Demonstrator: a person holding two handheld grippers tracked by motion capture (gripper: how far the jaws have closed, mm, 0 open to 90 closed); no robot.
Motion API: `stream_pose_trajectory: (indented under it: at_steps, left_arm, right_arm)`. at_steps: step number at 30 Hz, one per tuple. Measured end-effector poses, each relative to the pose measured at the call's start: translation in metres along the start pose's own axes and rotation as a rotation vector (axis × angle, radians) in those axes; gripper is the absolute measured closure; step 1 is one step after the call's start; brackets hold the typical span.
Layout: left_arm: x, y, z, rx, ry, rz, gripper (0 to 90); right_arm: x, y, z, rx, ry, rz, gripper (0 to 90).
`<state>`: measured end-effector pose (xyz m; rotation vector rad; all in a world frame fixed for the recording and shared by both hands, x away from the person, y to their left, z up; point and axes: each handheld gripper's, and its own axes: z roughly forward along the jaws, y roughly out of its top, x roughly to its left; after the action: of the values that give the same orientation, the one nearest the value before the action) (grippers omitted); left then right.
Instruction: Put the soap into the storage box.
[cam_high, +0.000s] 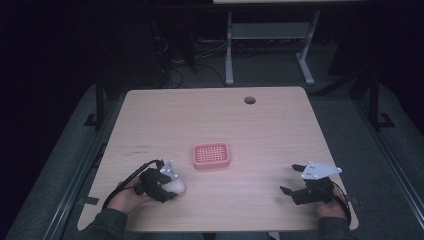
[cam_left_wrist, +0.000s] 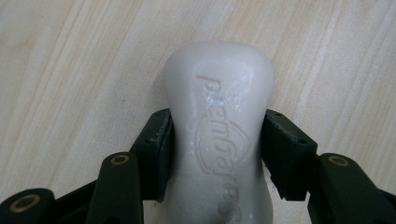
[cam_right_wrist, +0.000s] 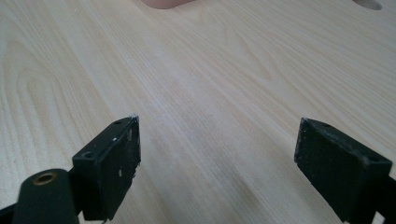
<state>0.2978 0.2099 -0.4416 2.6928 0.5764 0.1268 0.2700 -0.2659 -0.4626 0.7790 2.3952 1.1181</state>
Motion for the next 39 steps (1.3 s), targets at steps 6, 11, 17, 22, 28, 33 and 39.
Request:
stream_pose_trajectory:
  at_steps: [6,11,17,22,28,33,39]
  left_arm:
    - [0.002,-0.002,0.0,-0.013,-0.016,-0.02,46.5]
    - [0.002,-0.001,0.0,-0.005,-0.018,-0.02,49.0]
    - [0.002,-0.001,-0.001,-0.007,-0.015,-0.025,49.4]
    - [0.002,-0.001,-0.006,-0.027,-0.011,-0.022,49.5]
    - [0.001,0.002,-0.01,-0.038,-0.005,-0.018,49.5]
    - [0.003,0.005,-0.011,-0.057,0.0,-0.016,49.5]
    - [0.005,0.013,-0.013,-0.059,-0.005,0.001,49.5]
  right_arm:
    - [0.0,0.0,0.0,0.0,-0.001,-0.002,13.8]
    - [0.0,0.0,0.0,-0.001,0.0,-0.002,13.7]
    - [0.0,0.0,-0.001,-0.007,0.0,0.0,13.7]
    - [0.0,0.0,-0.002,-0.009,0.0,-0.001,13.8]
    - [0.001,0.001,-0.002,-0.013,0.0,0.001,13.8]
    - [0.002,0.001,-0.003,-0.016,0.0,0.001,13.8]
    - [0.002,0.001,-0.004,-0.021,0.0,0.005,13.7]
